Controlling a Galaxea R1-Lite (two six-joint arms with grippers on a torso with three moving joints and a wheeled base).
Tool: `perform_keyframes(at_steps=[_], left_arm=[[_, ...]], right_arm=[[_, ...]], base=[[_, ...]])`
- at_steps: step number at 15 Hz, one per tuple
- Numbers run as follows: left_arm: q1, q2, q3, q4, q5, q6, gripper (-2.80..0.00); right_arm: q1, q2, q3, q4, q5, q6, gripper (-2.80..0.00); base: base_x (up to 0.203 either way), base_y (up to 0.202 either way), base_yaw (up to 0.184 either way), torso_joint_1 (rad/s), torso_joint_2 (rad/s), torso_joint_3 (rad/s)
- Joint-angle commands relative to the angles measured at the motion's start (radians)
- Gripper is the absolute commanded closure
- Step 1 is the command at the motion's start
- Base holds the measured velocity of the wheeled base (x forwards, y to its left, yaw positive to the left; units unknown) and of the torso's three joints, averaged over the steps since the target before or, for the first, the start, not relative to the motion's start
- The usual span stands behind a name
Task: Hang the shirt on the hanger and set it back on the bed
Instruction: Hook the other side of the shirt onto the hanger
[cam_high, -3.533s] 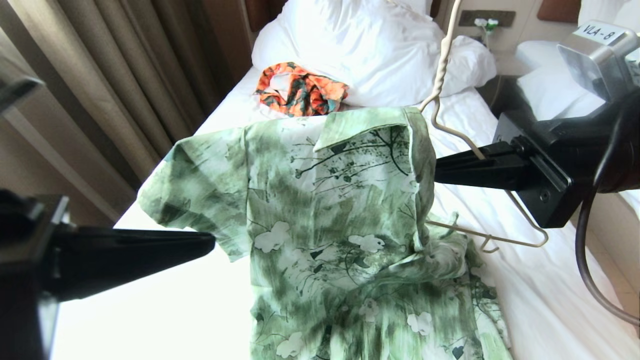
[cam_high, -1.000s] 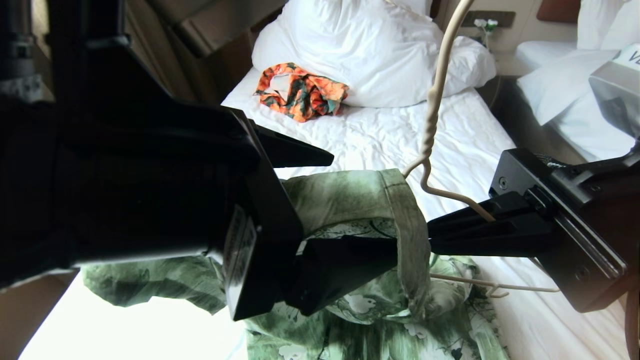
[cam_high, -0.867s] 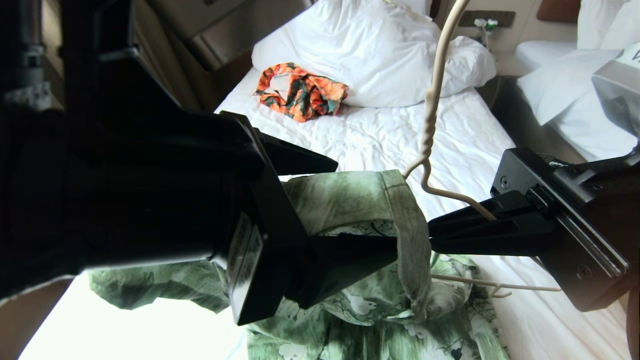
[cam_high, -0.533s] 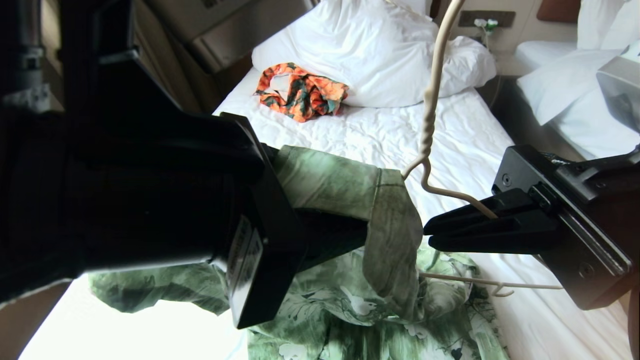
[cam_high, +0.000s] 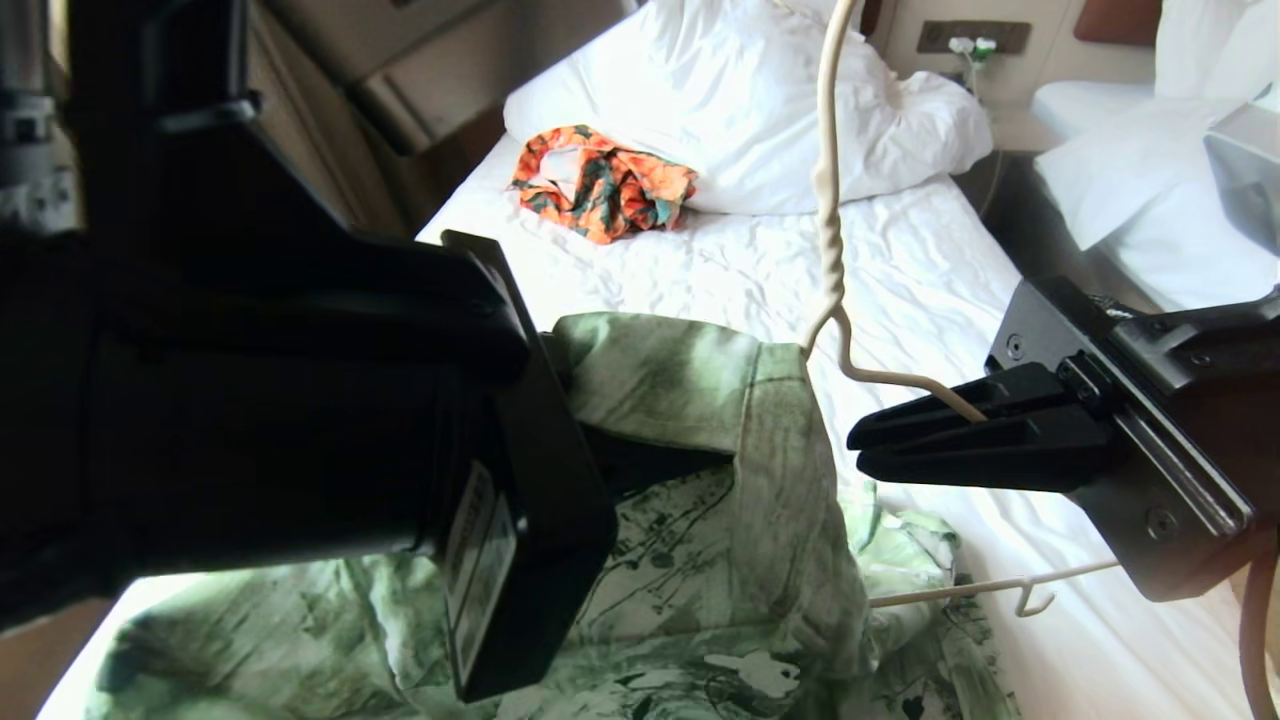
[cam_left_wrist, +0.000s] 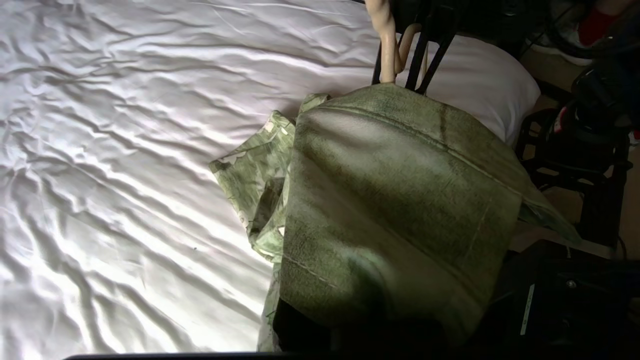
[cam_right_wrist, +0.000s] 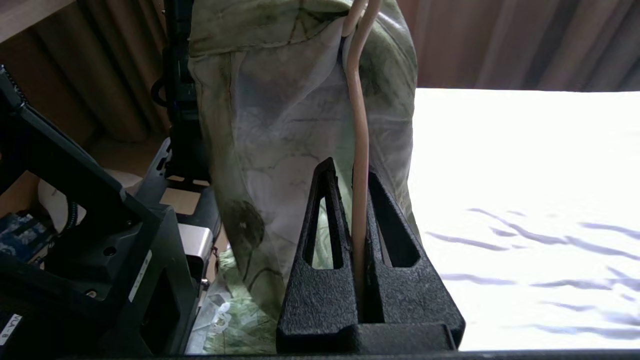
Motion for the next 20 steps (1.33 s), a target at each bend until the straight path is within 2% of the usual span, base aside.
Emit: perform_keyframes(at_steps=[1, 3, 10, 11, 13, 14, 15, 17, 19, 20], left_arm=[[0.0, -0.001, 0.0, 0.0, 0.003, 0.001, 0.0], [0.0, -0.001, 0.0, 0.0, 0.002, 0.001, 0.0], [0.001, -0.002, -0.011, -0.002, -0.005, -0.042, 0.0], [0.0, -0.005, -0.012, -0.002, -0.005, -0.06, 0.0], [0.001, -0.017, -0.013, -0.002, -0.005, -0.084, 0.0], [0.0, -0.018, -0.013, -0.002, -0.005, -0.092, 0.0], [0.0, -0.024, -0.013, -0.002, -0.005, -0.103, 0.0], [-0.011, -0.032, -0.019, -0.002, -0.005, -0.118, 0.0], [-0.023, -0.046, -0.019, -0.002, -0.005, -0.122, 0.0], [-0.039, -0.055, -0.02, -0.002, -0.005, -0.141, 0.0]], right_arm=[[0.002, -0.002, 0.019, -0.008, 0.006, -0.003, -2.8], [0.002, -0.002, 0.014, -0.008, 0.004, 0.016, -2.8], [0.003, -0.132, 0.018, -0.018, -0.055, 0.243, -2.8], [-0.001, -0.163, 0.016, -0.018, -0.109, 0.28, -2.8], [0.006, -0.203, -0.002, -0.01, -0.304, 0.325, -2.8], [0.016, -0.218, -0.02, 0.005, -0.371, 0.343, -2.8], [0.02, -0.234, -0.038, 0.04, -0.414, 0.366, -2.8], [0.013, -0.263, -0.069, 0.083, -0.442, 0.442, -2.8], [-0.015, -0.27, -0.125, 0.129, -0.464, 0.477, -2.8], [-0.031, -0.269, -0.161, 0.212, -0.495, 0.482, -2.8]], base=[[0.0, 0.0, 0.0, 0.0, 0.0, 0.0], [0.0, 0.0, 0.0, 0.0, 0.0, 0.0], [0.0, 0.0, 0.0, 0.0, 0.0, 0.0], [0.0, 0.0, 0.0, 0.0, 0.0, 0.0], [0.0, 0.0, 0.0, 0.0, 0.0, 0.0], [0.0, 0.0, 0.0, 0.0, 0.0, 0.0], [0.0, 0.0, 0.0, 0.0, 0.0, 0.0], [0.0, 0.0, 0.0, 0.0, 0.0, 0.0], [0.0, 0.0, 0.0, 0.0, 0.0, 0.0], [0.0, 0.0, 0.0, 0.0, 0.0, 0.0]])
